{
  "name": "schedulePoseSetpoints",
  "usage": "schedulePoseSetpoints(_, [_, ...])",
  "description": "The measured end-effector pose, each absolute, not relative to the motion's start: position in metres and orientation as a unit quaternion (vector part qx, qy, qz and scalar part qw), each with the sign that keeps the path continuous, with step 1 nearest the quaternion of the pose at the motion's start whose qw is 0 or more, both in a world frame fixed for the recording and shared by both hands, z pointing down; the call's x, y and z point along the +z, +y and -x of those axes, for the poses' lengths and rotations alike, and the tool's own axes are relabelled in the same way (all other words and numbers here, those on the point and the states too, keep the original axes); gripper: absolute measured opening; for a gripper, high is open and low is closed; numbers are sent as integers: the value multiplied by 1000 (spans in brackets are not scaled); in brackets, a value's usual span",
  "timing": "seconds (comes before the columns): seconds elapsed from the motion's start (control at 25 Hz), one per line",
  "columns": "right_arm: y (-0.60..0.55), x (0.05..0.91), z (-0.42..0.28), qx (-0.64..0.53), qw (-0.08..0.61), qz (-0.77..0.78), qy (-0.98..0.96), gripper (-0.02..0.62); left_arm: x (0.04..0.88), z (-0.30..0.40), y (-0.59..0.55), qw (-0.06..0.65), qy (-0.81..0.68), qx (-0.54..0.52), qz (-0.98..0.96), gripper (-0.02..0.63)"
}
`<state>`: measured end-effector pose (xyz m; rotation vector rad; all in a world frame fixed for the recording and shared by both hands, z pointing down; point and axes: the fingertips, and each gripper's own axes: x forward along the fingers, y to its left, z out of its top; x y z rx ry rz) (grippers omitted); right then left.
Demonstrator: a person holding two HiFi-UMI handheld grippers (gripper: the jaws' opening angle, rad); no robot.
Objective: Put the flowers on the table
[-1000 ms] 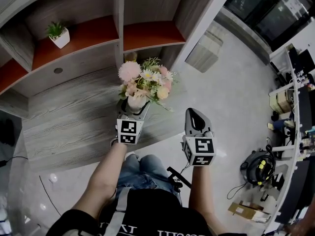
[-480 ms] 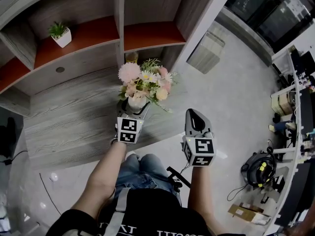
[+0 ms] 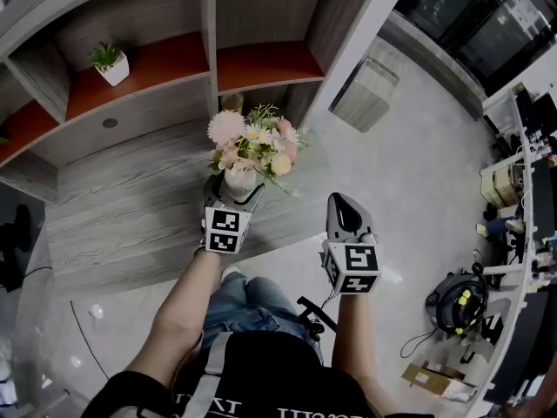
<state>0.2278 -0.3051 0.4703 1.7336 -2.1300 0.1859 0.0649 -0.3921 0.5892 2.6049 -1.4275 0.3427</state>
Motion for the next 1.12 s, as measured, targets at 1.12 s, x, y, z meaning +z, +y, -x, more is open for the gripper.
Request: schedulePoseSetpoints(1.12, [-299, 411, -195, 53, 158, -553, -816, 15, 497, 0, -342, 54, -542, 130, -829, 423])
